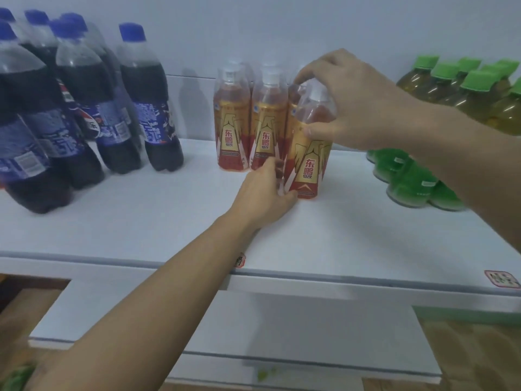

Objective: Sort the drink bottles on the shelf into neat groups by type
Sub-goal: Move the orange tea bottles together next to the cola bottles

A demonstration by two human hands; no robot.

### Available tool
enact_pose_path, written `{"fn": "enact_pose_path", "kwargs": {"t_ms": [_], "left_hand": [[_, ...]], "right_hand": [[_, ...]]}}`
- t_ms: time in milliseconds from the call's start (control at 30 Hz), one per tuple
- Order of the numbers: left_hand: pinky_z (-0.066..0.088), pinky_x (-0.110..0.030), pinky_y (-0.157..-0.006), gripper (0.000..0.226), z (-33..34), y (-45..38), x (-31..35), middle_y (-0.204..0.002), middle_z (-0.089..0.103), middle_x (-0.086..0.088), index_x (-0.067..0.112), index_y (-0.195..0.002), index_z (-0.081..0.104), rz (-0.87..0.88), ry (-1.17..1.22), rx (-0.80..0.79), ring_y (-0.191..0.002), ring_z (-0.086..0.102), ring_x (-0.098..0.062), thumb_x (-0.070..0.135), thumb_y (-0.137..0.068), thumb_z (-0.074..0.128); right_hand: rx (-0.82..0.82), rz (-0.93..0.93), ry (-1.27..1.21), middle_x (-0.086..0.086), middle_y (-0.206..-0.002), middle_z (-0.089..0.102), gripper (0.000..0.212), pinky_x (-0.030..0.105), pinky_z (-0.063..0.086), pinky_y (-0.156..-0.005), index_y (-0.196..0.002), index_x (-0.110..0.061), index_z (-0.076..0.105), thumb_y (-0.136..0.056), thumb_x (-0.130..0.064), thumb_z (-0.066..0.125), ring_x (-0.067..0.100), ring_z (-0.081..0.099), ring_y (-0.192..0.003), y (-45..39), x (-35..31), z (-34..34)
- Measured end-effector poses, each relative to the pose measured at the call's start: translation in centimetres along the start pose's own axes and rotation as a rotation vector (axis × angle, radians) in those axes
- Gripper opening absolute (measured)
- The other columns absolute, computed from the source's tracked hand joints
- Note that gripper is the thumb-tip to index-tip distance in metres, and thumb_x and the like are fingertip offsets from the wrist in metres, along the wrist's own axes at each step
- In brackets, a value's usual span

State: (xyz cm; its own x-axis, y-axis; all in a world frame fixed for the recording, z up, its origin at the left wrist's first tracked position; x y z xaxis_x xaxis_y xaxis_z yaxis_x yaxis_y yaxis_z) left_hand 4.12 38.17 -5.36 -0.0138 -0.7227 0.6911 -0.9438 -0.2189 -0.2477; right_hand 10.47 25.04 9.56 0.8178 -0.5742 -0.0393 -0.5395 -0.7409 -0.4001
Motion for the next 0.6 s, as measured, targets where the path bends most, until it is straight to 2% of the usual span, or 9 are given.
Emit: {"fn": "enact_pose_path", "kwargs": {"t_ms": [67,167,267,400,533,600], "left_hand": [[0.056,-0.039,-0.094,0.052,-0.7,0.5,-0.2,-0.126,0.065,0.001,0.014,-0.136,0.053,-0.018,0.002,0.001,-0.106,0.064,-0.015,0.033,-0.092,0.072],[0.056,-0.037,-0.093,0.036,-2.7,1.2,-1.0,-0.116,0.068,0.001,0.015,-0.127,0.062,-0.056,-0.03,0.013,-0.103,0.066,-0.016,0.028,-0.094,0.067],[0.056,-0.032,-0.092,0.031,-5.9,2.8,-2.7,-0.111,0.07,0.004,0.02,-0.122,0.065,-0.115,-0.1,0.003,-0.098,0.067,-0.013,0.032,-0.094,0.068],[0.055,-0.028,-0.091,0.031,-11.6,7.5,-6.4,-0.11,0.071,0.006,0.023,-0.124,0.066,-0.218,-0.184,0.078,-0.094,0.067,-0.007,0.034,-0.094,0.066],[0.055,-0.028,-0.09,0.028,-17.5,12.3,-10.1,-0.111,0.071,0.005,0.021,-0.122,0.067,-0.293,-0.322,0.133,-0.094,0.066,-0.012,0.03,-0.096,0.065],[0.053,-0.025,-0.084,0.024,-20.3,14.6,-12.1,-0.11,0.068,0.007,0.023,-0.12,0.067,-0.308,-0.407,0.155,-0.096,0.063,-0.012,0.03,-0.097,0.064]], "right_hand": [[0.061,-0.051,0.001,0.007,-0.145,0.043,0.064,0.048,0.044,-0.104,-0.141,-0.028,0.047,-0.083,-0.037,0.074,0.03,0.042,-0.132,0.3,-1.1,-0.3],[0.158,-0.151,-0.014,0.01,-0.136,0.048,0.054,0.042,0.041,-0.101,-0.136,-0.022,0.052,-0.085,-0.028,0.067,0.031,0.043,-0.126,0.6,-3.3,-0.2],[0.111,-0.239,-0.069,0.009,-0.132,0.048,0.051,0.039,0.039,-0.103,-0.135,-0.023,0.052,-0.086,-0.026,0.066,0.028,0.041,-0.125,0.0,-6.5,1.2],[0.033,-0.344,-0.1,0.006,-0.141,0.043,0.056,0.044,0.036,-0.11,-0.14,-0.031,0.046,-0.089,-0.031,0.069,0.027,0.036,-0.133,-2.2,-12.3,3.8],[0.006,-0.485,-0.161,0.007,-0.137,0.045,0.053,0.045,0.043,-0.105,-0.138,-0.026,0.049,-0.089,-0.029,0.07,0.028,0.043,-0.125,-4.5,-19.2,5.6],[0.013,-0.541,-0.195,0.006,-0.135,0.045,0.05,0.046,0.045,-0.102,-0.136,-0.026,0.051,-0.089,-0.029,0.07,0.027,0.045,-0.122,-5.8,-22.6,6.5]]}}
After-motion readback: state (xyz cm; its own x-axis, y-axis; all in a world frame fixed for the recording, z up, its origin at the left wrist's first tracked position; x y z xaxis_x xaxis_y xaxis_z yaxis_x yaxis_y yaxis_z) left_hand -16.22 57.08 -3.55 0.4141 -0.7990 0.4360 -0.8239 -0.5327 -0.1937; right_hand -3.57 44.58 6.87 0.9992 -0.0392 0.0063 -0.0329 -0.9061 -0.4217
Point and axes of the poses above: each hand's wrist, its own y-axis away from the middle knuckle, its own z-axis out of the palm, x = y × z, the point moved 4 cm from there along -y, towards the middle knuckle
